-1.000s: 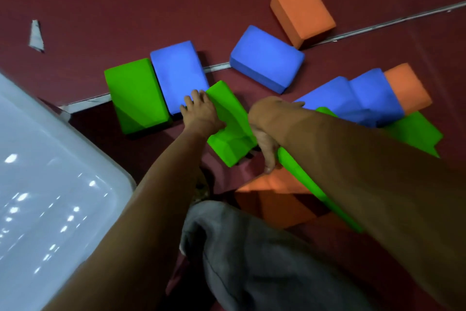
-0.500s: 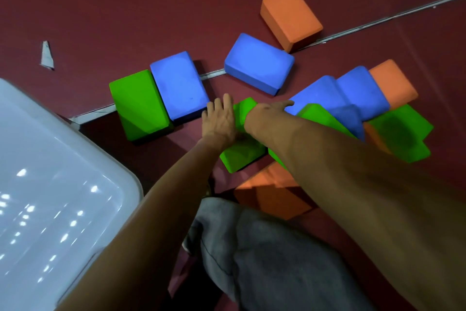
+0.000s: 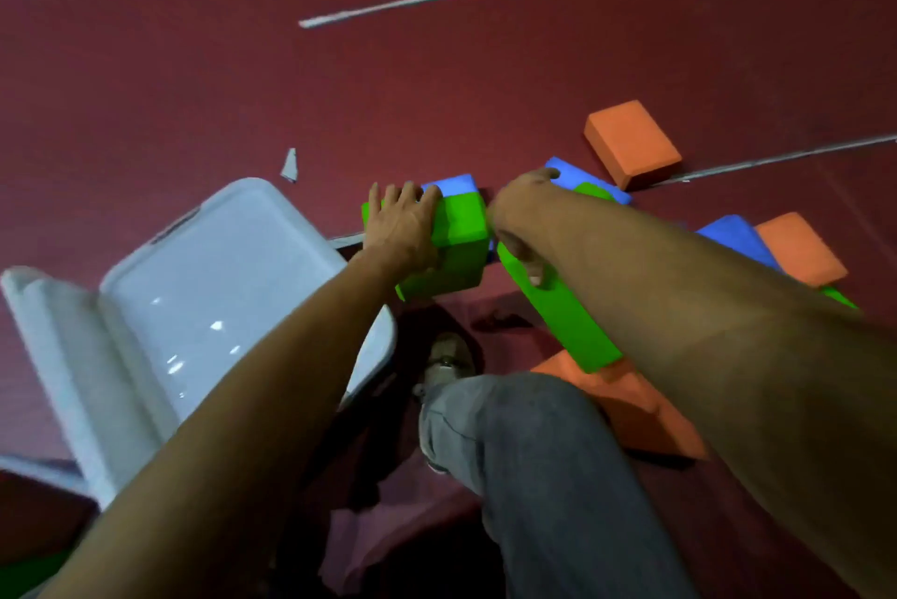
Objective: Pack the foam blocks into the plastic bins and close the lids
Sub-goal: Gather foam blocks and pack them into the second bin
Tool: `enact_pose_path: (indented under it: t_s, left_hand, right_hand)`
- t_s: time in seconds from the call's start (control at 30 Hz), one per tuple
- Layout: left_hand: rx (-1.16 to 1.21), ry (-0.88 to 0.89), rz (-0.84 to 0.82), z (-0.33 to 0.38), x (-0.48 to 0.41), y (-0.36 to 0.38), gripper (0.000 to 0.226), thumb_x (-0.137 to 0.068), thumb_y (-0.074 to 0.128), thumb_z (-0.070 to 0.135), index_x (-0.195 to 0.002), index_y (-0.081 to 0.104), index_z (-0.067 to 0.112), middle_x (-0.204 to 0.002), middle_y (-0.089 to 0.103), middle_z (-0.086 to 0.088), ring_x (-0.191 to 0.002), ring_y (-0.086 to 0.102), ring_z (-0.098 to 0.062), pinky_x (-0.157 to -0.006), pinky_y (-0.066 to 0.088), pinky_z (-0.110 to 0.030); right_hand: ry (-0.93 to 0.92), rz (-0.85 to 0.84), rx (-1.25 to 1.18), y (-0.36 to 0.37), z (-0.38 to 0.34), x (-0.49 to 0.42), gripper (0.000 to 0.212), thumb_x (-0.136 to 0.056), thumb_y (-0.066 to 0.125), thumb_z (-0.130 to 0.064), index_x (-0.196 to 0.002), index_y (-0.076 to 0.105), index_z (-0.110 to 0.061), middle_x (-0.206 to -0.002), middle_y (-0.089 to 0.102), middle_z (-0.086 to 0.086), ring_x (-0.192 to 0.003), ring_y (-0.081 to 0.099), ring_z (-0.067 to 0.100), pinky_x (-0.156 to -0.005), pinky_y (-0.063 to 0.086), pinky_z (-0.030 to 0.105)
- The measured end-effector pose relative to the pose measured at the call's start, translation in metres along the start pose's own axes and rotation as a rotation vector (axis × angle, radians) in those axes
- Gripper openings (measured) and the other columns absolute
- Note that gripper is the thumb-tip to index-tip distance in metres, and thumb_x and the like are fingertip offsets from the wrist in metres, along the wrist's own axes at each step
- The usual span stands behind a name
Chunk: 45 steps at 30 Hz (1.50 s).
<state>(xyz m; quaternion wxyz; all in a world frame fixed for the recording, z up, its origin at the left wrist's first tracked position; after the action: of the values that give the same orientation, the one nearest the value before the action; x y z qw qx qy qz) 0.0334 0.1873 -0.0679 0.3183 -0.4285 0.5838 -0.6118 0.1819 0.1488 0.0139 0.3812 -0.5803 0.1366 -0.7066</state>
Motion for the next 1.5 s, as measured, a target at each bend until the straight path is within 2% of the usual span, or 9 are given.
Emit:
enact_pose_path:
  t_s: [0.07, 0.27, 0.43, 0.57, 0.63, 0.77, 0.9, 1.2, 1.5]
  left_hand:
    - [-0.041, -0.039, 0.024, -0.03, 0.028, -0.038, 0.1, -0.058, 0.088, 0.045, -0.14, 0.035, 0.022, -0.131, 0.051, -0.007, -0.127, 0.046, -0.034, -0.117, 0.016, -0.056]
    - [-0.071, -0.2, 0.146, -0.106, 0.132, -0.136, 0.1, -0.053, 0.09, 0.05, -0.134, 0.039, 0.023, -0.126, 0.056, -0.009, -0.118, 0.052, -0.036, -0.097, 0.038, -0.046]
    - [-0.094, -0.301, 0.203, -0.157, 0.221, -0.189, 0.1, -0.052, 0.091, 0.05, -0.133, 0.039, 0.023, -0.125, 0.055, -0.009, -0.118, 0.051, -0.036, -0.094, 0.04, -0.045]
    - [-0.083, -0.378, 0.181, -0.197, 0.291, -0.206, 0.097, -0.05, 0.09, 0.052, -0.13, 0.041, 0.024, -0.123, 0.058, -0.007, -0.116, 0.055, -0.034, -0.092, 0.039, -0.044]
    - [-0.049, -0.449, 0.175, -0.221, 0.328, -0.207, 0.095, -0.05, 0.09, 0.053, -0.127, 0.043, 0.024, -0.121, 0.06, -0.007, -0.114, 0.057, -0.033, -0.091, 0.039, -0.043]
    - [-0.048, -0.574, 0.198, -0.272, 0.405, -0.191, 0.094, -0.051, 0.09, 0.051, -0.128, 0.043, 0.023, -0.12, 0.06, -0.007, -0.113, 0.058, -0.033, -0.091, 0.039, -0.043]
    - [-0.123, -0.684, 0.168, -0.32, 0.479, -0.166, 0.094, -0.05, 0.088, 0.055, -0.126, 0.043, 0.022, -0.12, 0.061, -0.006, -0.114, 0.058, -0.03, -0.092, 0.038, -0.042]
    - [-0.139, -0.913, -0.012, -0.405, 0.612, -0.091, 0.088, -0.051, 0.087, 0.052, -0.122, 0.045, 0.022, -0.123, 0.062, -0.004, -0.117, 0.057, -0.027, -0.099, 0.036, -0.044]
    - [-0.102, -0.986, -0.091, -0.444, 0.653, 0.044, 0.088, -0.06, 0.08, 0.055, -0.131, 0.04, 0.021, -0.126, 0.059, -0.002, -0.116, 0.056, -0.026, -0.097, 0.037, -0.042]
  right_hand:
    - [0.034, 0.084, -0.028, -0.034, -0.016, 0.03, 0.068, -0.095, 0.065, -0.03, -0.153, 0.035, -0.012, -0.16, 0.033, 0.006, -0.146, 0.032, 0.036, -0.112, 0.026, 0.067]
    - [-0.033, 0.407, 0.086, -0.112, -0.078, 0.121, 0.071, -0.09, 0.07, -0.024, -0.153, 0.038, -0.014, -0.156, 0.039, 0.009, -0.143, 0.038, 0.035, -0.11, 0.025, 0.071]
    - [-0.085, 0.619, 0.169, -0.149, -0.143, 0.189, 0.059, -0.095, 0.063, -0.022, -0.15, 0.042, -0.015, -0.151, 0.044, 0.01, -0.139, 0.043, 0.035, -0.107, 0.025, 0.074]
    - [-0.099, 0.759, 0.16, -0.174, -0.2, 0.228, 0.066, -0.085, 0.075, -0.023, -0.144, 0.047, -0.015, -0.143, 0.053, 0.009, -0.131, 0.052, 0.035, -0.105, 0.028, 0.074]
    - [-0.146, 0.834, 0.125, -0.185, -0.235, 0.24, 0.073, -0.081, 0.078, -0.02, -0.145, 0.043, -0.013, -0.141, 0.052, 0.014, -0.128, 0.053, 0.039, -0.104, 0.032, 0.073]
    - [-0.298, 0.924, 0.147, -0.197, -0.318, 0.256, 0.092, -0.071, 0.087, -0.028, -0.145, 0.034, -0.012, -0.14, 0.046, 0.02, -0.126, 0.051, 0.045, -0.101, 0.036, 0.073]
    - [-0.451, 0.912, 0.15, -0.204, -0.406, 0.264, 0.094, -0.071, 0.088, -0.031, -0.146, 0.032, -0.013, -0.141, 0.043, 0.019, -0.129, 0.047, 0.044, -0.101, 0.032, 0.075]
    - [-0.716, 0.908, 0.227, -0.185, -0.592, 0.259, 0.081, -0.077, 0.083, -0.027, -0.141, 0.035, -0.012, -0.136, 0.046, 0.016, -0.128, 0.048, 0.04, -0.096, 0.035, 0.076]
    - [-0.817, 0.845, 0.368, -0.137, -0.71, 0.182, 0.068, -0.088, 0.068, -0.018, -0.145, 0.032, -0.013, -0.14, 0.043, 0.015, -0.129, 0.044, 0.039, -0.098, 0.031, 0.077]
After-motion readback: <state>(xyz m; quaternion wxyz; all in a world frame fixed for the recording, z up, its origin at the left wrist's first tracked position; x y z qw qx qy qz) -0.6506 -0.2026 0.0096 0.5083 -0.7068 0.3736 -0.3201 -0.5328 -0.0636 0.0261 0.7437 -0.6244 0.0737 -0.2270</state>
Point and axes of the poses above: each hand's wrist, its own x-axis away from the middle knuckle, its own y-axis out of the palm, z = x × y, the point moved 2 cm from there along -x, towards the middle knuckle
